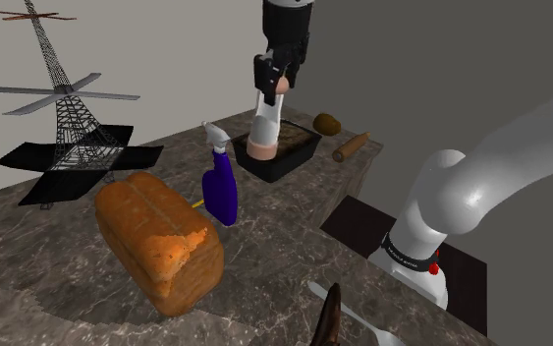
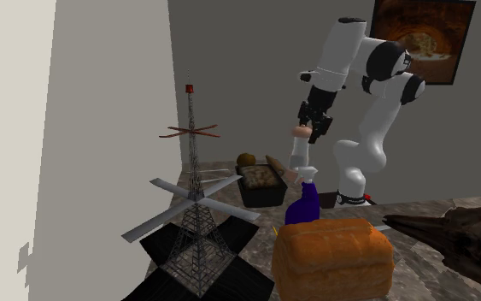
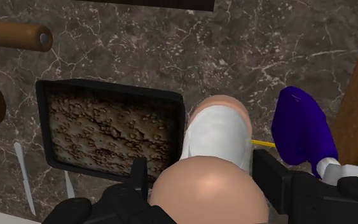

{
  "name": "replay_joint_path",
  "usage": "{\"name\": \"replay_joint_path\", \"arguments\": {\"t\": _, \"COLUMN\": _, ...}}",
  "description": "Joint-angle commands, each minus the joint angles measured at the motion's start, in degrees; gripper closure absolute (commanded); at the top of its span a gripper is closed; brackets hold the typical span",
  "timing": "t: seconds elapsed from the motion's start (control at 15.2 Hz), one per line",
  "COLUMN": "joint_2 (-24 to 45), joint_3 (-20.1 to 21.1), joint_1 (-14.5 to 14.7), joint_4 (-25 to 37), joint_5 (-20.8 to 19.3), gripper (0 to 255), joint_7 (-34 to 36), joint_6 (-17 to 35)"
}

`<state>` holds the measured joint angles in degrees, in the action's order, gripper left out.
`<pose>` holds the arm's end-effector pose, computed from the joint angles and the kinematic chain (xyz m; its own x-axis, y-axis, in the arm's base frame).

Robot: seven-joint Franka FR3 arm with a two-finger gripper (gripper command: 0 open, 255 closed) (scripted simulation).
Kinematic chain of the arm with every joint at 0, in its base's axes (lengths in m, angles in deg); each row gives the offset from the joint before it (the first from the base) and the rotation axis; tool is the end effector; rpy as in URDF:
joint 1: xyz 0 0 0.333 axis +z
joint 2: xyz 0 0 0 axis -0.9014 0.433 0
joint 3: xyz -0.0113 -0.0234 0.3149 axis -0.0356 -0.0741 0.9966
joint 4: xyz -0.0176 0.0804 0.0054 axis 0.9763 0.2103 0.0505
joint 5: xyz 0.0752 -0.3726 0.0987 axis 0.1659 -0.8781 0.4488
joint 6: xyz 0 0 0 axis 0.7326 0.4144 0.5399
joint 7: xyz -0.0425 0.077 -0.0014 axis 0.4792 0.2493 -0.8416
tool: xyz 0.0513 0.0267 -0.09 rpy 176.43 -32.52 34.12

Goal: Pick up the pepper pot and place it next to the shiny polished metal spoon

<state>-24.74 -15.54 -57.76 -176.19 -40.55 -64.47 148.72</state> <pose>0.3379 0.2165 0.6322 0.9875 0.0981 0.1234 0.0613 -0.9601 0.2727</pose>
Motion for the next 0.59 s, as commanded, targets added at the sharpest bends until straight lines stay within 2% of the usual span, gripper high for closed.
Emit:
{"name": "replay_joint_path", "arguments": {"t": 0.0, "joint_2": -3.6, "joint_3": 0.2, "joint_1": 1.1, "joint_4": -1.5, "joint_5": 1.3, "gripper": 255, "joint_7": 0.4, "joint_6": -2.1}}
{"name": "replay_joint_path", "arguments": {"t": 0.53, "joint_2": -14.1, "joint_3": 2.4, "joint_1": 5.2, "joint_4": -2.2, "joint_5": 5.9, "gripper": 255, "joint_7": 3.8, "joint_6": -12.2}}
